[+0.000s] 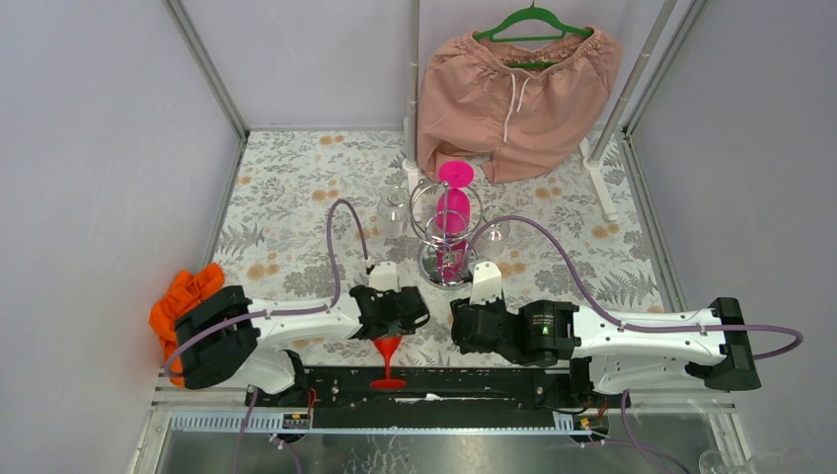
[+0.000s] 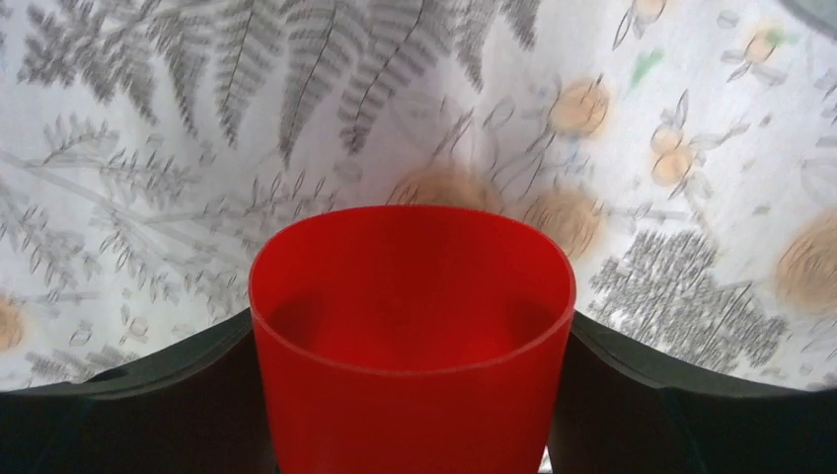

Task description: Take the wine glass off the wine glass rack

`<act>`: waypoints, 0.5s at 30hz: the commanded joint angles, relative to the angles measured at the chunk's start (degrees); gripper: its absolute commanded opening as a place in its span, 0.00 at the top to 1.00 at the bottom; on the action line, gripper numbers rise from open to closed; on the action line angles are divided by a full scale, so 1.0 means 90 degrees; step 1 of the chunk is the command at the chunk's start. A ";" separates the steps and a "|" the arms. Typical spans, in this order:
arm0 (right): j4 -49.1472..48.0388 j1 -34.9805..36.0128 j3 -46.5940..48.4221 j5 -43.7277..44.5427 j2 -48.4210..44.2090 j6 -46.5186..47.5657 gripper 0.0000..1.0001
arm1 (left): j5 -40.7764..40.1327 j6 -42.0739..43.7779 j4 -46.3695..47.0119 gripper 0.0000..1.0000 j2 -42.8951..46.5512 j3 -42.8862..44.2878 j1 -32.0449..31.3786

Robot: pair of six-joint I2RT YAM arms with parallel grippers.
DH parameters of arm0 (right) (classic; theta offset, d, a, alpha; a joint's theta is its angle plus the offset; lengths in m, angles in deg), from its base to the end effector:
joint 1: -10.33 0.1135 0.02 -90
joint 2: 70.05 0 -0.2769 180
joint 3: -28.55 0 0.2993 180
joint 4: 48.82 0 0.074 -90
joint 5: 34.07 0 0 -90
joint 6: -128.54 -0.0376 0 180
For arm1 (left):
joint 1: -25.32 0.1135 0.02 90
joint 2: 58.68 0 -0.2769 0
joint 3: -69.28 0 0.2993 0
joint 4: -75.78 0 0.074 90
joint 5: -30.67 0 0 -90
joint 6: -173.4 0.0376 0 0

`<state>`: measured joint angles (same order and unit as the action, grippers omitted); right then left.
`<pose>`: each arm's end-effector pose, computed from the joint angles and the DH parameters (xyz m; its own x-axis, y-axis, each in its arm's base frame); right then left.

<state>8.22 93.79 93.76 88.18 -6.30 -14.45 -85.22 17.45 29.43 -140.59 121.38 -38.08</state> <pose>0.0492 0.2526 0.2822 -0.7001 -0.1771 -0.6918 -0.4101 0.8928 0.1864 0.1340 -0.2310 0.1342 -0.8691 -0.0993 -0.4847 -0.0883 0.9951 -0.0457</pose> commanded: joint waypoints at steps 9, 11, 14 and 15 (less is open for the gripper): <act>-0.0129 0.0043 0.0091 0.0012 0.0077 -0.0028 0.41 | 0.0065 -0.1151 -0.2676 0.56 0.1291 0.0465 -0.0625; -0.0145 0.0038 0.0136 0.0015 0.0113 -0.0020 0.41 | -0.0066 -0.1234 -0.2909 0.57 0.1456 0.0701 -0.0732; -0.0150 0.0043 0.0187 0.0060 0.0093 -0.0011 0.42 | -0.0320 -0.1401 -0.3277 0.59 0.1665 0.1113 -0.0916; -0.0153 0.0043 0.0213 0.0095 0.0060 -0.0006 0.42 | -0.0440 -0.1447 -0.3408 0.59 0.1731 0.1272 -0.0965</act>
<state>7.76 93.79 93.76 87.81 -5.38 -14.39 -84.06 8.16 6.43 -127.50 127.48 -44.85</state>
